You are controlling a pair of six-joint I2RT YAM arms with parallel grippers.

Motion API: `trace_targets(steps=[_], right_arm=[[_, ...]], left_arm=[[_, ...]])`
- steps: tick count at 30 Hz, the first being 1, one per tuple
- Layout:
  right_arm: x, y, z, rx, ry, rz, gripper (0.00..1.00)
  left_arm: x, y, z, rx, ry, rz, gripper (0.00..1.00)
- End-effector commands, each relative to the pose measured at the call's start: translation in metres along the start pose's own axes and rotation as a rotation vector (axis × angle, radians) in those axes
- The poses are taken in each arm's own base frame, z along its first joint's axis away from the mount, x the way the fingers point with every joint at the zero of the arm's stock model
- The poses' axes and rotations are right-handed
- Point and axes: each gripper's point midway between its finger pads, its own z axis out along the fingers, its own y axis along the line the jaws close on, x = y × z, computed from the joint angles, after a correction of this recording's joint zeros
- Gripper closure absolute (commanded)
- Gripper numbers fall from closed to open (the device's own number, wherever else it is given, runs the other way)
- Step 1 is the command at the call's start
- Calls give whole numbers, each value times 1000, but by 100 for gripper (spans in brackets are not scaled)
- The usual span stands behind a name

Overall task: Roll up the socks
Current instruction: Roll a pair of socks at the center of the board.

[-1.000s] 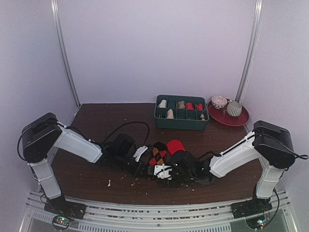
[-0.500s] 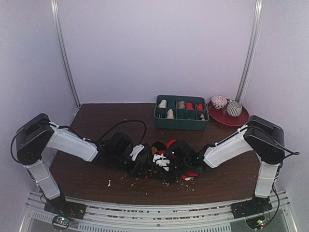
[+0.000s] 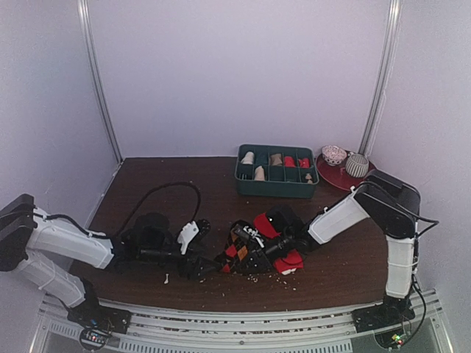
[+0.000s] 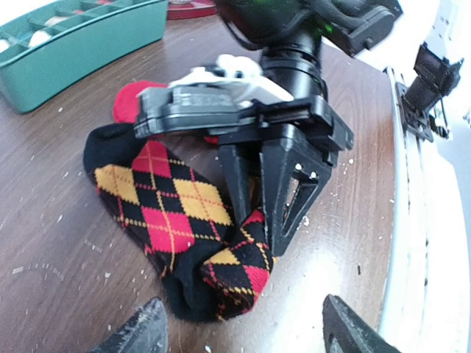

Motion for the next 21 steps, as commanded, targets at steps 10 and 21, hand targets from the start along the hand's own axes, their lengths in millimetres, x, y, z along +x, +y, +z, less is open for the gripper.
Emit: trace_targets(steps=[10, 21], right_arm=[[121, -39, 0, 128, 340, 427, 80], [115, -37, -2, 125, 333, 396, 80]], left_arm=[[-1, -16, 45, 120, -51, 180, 30], [33, -8, 75, 129, 91, 116, 73]])
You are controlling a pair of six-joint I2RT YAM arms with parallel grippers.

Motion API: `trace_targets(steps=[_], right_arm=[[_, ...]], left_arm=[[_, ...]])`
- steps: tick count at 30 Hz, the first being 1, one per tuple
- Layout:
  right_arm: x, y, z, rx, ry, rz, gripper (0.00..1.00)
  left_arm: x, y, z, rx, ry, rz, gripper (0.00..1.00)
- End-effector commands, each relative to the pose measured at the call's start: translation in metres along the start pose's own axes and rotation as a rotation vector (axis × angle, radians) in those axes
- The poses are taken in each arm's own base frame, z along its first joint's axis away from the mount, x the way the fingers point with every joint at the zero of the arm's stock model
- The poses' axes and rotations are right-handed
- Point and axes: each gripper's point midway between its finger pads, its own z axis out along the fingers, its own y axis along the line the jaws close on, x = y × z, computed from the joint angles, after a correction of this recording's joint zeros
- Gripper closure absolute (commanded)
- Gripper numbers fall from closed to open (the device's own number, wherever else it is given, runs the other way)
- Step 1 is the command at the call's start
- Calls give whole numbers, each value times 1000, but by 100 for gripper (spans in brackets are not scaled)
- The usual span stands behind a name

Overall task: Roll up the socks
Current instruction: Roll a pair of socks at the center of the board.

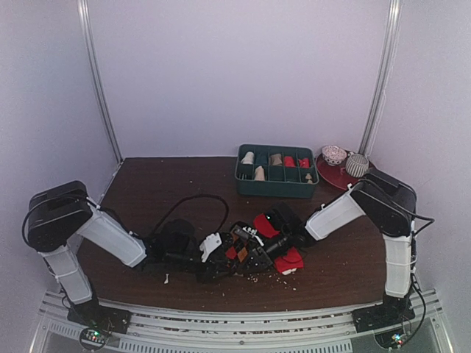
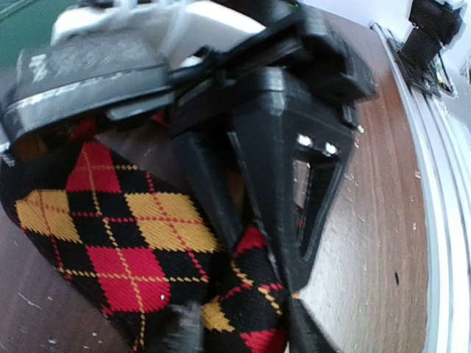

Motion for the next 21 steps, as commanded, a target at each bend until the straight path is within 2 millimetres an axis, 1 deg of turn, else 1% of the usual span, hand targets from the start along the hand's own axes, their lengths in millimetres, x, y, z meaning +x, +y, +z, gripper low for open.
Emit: trace_targets(steps=[1, 3, 6, 7, 10, 11, 12, 15, 16, 17, 19, 21], right_arm=[[107, -49, 1, 208, 258, 321, 79], [103, -48, 0, 213, 251, 303, 79], [95, -47, -5, 240, 231, 267, 79], [91, -45, -7, 250, 223, 249, 75], [68, -36, -18, 296, 169, 174, 59], [57, -30, -24, 314, 142, 139, 47], [45, -23, -31, 331, 111, 102, 38], [8, -2, -57, 410, 4, -3, 24], [-3, 6, -67, 442, -34, -33, 10], [-11, 14, -77, 473, -66, -60, 1], [-26, 28, -99, 539, -133, -110, 0], [-37, 35, -123, 637, -195, -146, 0]], left_arm=[[6, 0, 15, 24, 41, -10, 82], [14, 1, 18, 23, 69, -32, 100], [27, 5, 19, -3, 118, -88, 100], [33, 8, 19, -17, 153, -116, 100], [50, 11, 16, -47, 257, -208, 100], [55, 10, 15, -48, 287, -238, 100], [61, 10, 12, -52, 322, -273, 100], [72, 7, 5, -30, 389, -384, 100], [74, 6, 3, -19, 400, -416, 100], [76, 5, 1, -10, 411, -443, 100], [79, 2, -3, 2, 429, -476, 100], [81, 1, -4, 3, 443, -489, 100]])
